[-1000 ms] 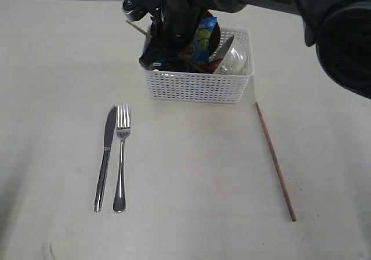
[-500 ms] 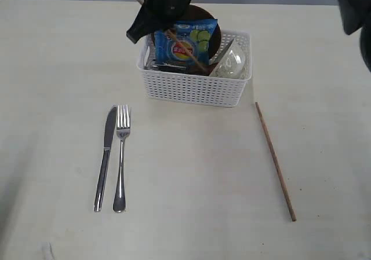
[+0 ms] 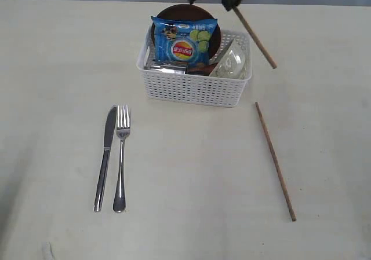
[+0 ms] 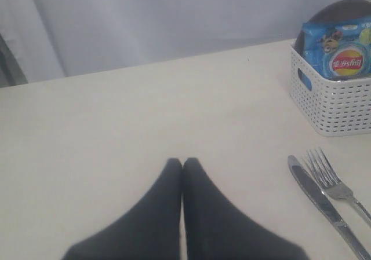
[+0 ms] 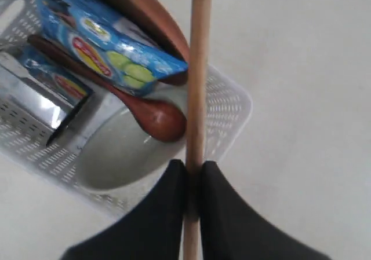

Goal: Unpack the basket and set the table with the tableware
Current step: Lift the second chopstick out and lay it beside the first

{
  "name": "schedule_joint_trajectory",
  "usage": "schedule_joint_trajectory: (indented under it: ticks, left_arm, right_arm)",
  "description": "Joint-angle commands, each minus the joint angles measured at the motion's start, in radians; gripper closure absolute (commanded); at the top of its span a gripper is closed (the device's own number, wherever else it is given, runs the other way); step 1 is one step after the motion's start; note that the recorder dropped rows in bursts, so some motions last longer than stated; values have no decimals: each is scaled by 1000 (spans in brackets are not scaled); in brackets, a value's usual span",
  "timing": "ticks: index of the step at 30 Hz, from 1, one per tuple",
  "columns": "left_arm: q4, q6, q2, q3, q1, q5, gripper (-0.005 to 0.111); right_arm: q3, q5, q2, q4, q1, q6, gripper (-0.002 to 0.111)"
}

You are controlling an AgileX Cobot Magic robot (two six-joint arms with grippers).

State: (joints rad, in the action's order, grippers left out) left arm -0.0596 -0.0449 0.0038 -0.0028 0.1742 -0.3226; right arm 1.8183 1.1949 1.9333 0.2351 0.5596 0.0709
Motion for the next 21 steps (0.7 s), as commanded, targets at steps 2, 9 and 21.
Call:
schedule_joint_trajectory:
  ticks: [2,9,21]
  left_arm:
    - [9,0,-4,3,-2,1,107]
    - [9,0,-4,3,-2,1,107]
    - [9,0,-4,3,-2,1,107]
  right_arm:
    - [-246,26,-123,-169,-159,47,109]
    - [-772,-168,-239,-235,-210,29,109]
    - [-901,-389,-129,-330,-210,-43,109]
